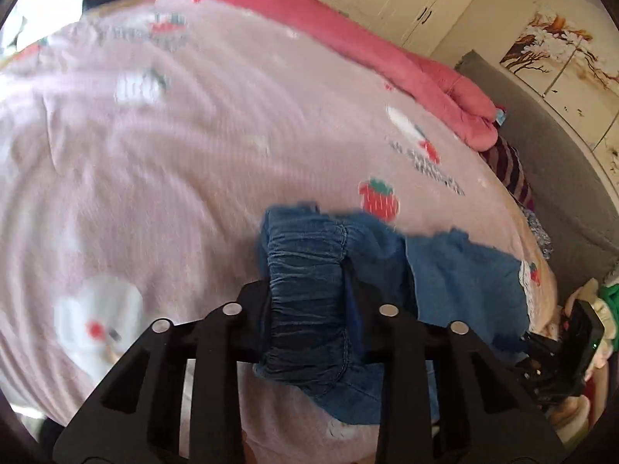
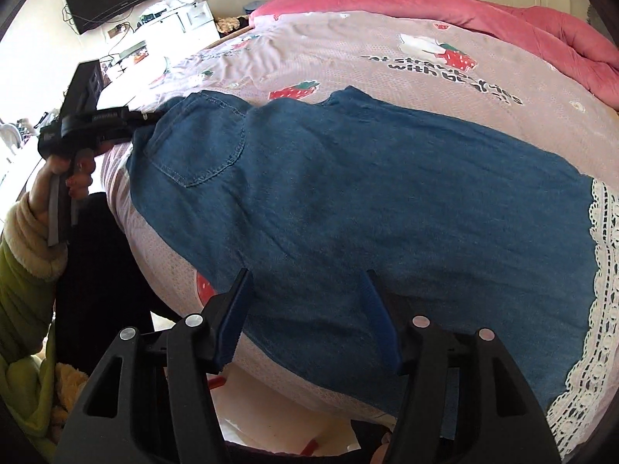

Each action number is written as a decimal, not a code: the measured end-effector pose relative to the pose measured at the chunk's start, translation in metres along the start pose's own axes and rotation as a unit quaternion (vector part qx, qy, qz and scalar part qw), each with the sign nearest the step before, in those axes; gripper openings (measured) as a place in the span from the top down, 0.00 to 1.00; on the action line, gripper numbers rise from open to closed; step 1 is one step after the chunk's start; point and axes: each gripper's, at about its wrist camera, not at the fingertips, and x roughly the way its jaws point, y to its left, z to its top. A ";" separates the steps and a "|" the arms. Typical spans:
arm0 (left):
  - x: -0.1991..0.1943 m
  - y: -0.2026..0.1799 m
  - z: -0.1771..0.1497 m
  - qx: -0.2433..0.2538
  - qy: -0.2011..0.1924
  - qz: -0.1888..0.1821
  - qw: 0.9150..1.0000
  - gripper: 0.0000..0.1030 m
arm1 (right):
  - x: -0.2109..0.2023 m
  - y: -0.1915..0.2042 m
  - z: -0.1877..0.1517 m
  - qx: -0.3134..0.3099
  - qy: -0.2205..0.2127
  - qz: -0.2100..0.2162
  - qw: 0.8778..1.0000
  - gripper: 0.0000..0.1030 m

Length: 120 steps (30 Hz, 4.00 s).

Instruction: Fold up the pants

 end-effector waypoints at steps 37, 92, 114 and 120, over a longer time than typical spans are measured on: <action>0.000 -0.130 -0.038 0.199 -0.001 -0.025 0.980 0.24 | -0.028 -0.035 0.095 0.019 -0.078 -0.047 0.996 0.36; 0.060 -0.134 -0.092 0.232 0.081 -0.093 0.965 0.43 | -0.022 -0.077 0.096 0.093 -0.109 -0.049 0.988 0.58; 0.161 -0.238 -0.030 0.249 0.120 -0.099 0.956 0.34 | -0.052 -0.132 -0.013 0.177 -0.094 -0.143 0.969 0.44; 0.181 -0.240 -0.031 0.258 0.119 -0.076 0.956 0.33 | -0.042 -0.145 -0.016 0.192 -0.088 -0.131 0.969 0.44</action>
